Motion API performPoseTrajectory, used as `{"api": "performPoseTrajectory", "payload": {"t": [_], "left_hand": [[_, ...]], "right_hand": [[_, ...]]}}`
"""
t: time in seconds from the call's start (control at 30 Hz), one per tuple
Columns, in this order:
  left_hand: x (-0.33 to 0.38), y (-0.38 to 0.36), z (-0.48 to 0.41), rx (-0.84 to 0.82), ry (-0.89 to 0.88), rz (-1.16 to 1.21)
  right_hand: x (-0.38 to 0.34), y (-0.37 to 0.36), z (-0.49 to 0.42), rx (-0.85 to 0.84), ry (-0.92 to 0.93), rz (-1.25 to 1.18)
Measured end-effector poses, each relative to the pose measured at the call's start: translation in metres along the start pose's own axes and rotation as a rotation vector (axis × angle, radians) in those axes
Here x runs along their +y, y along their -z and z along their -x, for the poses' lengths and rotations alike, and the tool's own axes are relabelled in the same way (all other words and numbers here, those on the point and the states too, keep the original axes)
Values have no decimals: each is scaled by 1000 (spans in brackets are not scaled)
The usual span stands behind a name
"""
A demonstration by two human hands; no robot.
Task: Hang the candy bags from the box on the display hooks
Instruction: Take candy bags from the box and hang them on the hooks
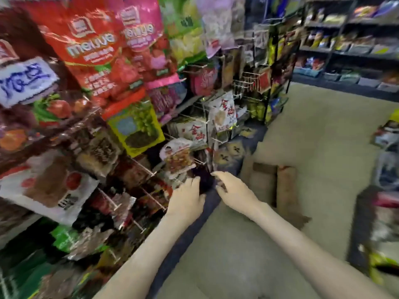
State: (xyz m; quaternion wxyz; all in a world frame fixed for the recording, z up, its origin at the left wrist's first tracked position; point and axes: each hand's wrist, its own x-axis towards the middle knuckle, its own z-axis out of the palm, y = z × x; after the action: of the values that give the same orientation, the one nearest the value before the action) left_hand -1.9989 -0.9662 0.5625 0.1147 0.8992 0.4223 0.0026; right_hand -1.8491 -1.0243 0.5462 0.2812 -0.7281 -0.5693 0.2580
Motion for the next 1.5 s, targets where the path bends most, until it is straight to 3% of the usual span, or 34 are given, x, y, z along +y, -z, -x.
{"api": "performPoseTrajectory", "payload": {"t": [0.27,0.57,0.8,1.07,1.17,1.33,1.43,1.5], "left_hand": [[111,-115,-129,-289,-29,51],[135,-232,-261,-615,59,93],[148,-346,-404,-710,0,165],[143,-569,-473,-802,63,253],[142,-645,-468,-859,67,245],[132,-733,-451,-1000,154,199],[127,-751,-442,-1124,146,194],[123,-750,-441,-1098,170,232]], "right_hand": [[207,47,-18,-34,-354,-33],[355,25,-71,-101,-717,-149],[486,8,-158,-115,-893,-188],[667,-130,-234,-150,-984,-467],[726,-203,-231,-282,-1059,-463],[790,-280,-224,-470,-1345,-227],[809,-299,-219,-515,-1393,3],[813,-301,-222,-534,-1384,65]]}}
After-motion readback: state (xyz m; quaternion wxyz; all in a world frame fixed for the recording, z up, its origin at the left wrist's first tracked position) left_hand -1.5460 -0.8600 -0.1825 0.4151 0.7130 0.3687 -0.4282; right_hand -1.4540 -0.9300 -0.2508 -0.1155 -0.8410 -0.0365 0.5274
